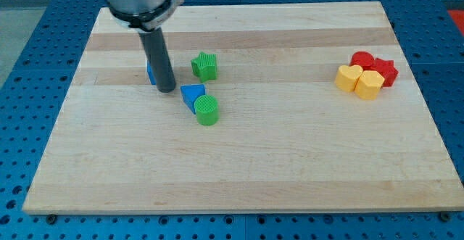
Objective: Place the green star and blue cube closer to each other
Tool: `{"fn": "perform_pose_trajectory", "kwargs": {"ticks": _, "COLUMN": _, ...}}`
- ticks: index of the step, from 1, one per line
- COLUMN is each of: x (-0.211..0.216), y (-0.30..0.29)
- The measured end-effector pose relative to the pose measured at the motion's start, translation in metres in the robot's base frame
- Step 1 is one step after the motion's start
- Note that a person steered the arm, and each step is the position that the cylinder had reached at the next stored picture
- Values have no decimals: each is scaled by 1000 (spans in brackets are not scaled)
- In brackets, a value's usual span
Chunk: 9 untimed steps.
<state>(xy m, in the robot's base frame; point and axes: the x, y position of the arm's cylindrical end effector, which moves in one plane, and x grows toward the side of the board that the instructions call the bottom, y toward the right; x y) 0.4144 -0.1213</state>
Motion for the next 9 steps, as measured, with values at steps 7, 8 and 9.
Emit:
{"fn": "perform_pose_trajectory", "kwargs": {"ticks": 7, "x": -40, "y": 55}}
{"fn": "perform_pose_trajectory", "kwargs": {"ticks": 8, "x": -40, "y": 38}}
{"fn": "perform_pose_trajectory", "kwargs": {"ticks": 9, "x": -40, "y": 35}}
